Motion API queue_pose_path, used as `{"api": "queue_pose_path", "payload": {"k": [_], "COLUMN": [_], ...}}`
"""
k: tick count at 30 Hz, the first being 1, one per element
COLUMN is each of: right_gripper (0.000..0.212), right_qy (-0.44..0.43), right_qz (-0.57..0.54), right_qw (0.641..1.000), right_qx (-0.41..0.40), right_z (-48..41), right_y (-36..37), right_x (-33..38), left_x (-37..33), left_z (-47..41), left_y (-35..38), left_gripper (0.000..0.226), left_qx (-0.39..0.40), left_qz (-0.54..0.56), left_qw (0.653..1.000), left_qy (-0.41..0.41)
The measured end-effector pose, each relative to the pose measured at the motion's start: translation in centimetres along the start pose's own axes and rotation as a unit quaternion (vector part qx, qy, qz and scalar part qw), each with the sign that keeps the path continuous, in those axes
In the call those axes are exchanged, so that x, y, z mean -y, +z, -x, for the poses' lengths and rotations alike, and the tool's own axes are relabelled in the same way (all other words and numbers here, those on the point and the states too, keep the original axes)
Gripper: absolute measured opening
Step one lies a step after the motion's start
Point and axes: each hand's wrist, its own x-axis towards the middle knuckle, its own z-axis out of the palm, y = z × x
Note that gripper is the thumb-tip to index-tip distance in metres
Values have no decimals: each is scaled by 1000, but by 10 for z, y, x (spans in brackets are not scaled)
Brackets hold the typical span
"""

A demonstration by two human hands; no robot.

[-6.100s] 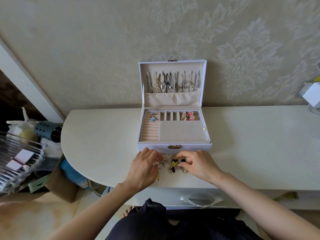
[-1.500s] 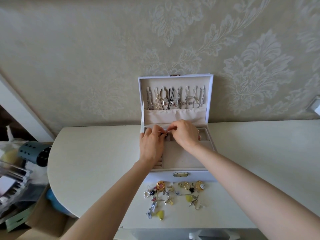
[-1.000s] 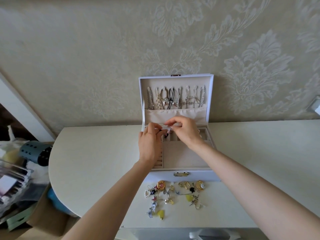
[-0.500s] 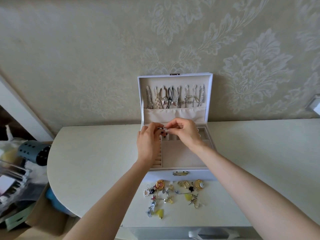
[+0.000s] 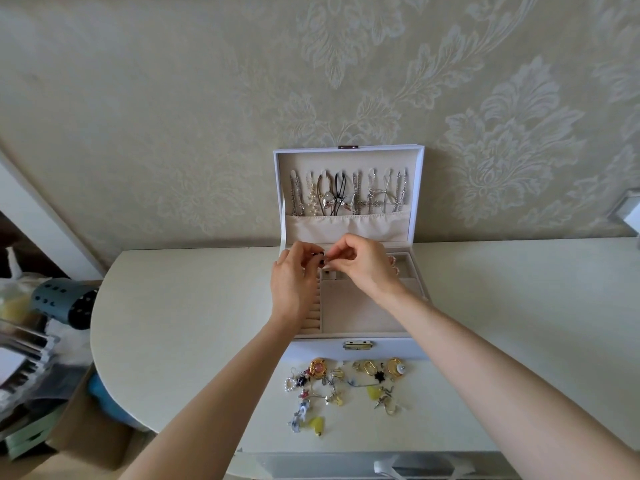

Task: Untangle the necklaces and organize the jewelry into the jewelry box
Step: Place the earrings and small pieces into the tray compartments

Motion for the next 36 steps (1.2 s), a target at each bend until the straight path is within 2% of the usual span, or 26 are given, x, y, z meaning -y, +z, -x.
{"api": "queue_pose_path", "payload": {"k": [7, 12, 15, 21, 28, 36], "right_gripper": [6, 8, 11, 13, 17, 17], "right_qy": [-16, -13, 3, 22, 14, 22], "right_qz": [41, 220, 273, 298, 326, 336], "right_qw": [999, 975, 962, 954, 945, 941], "right_qx": [-16, 14, 21, 13, 20, 21], "right_z": [3, -4, -1, -2, -1, -1], "right_y": [1, -1, -3, -6, -9, -9], "right_x": [-6, -15, -16, -15, -11, -13], "left_x": [-3, 1, 6, -1, 0, -1], "left_z": [1, 2, 1, 2, 3, 3], "left_y": [-1, 1, 3, 3, 4, 4], "left_gripper": [8, 9, 12, 23, 32, 42], "left_qx": [9, 34, 51, 11, 72, 48], "left_qz": [-26, -130, -169, -167, -216, -193], "left_qw": [1000, 991, 984, 986, 974, 980], "left_qy": [-9, 0, 27, 8, 11, 22]}}
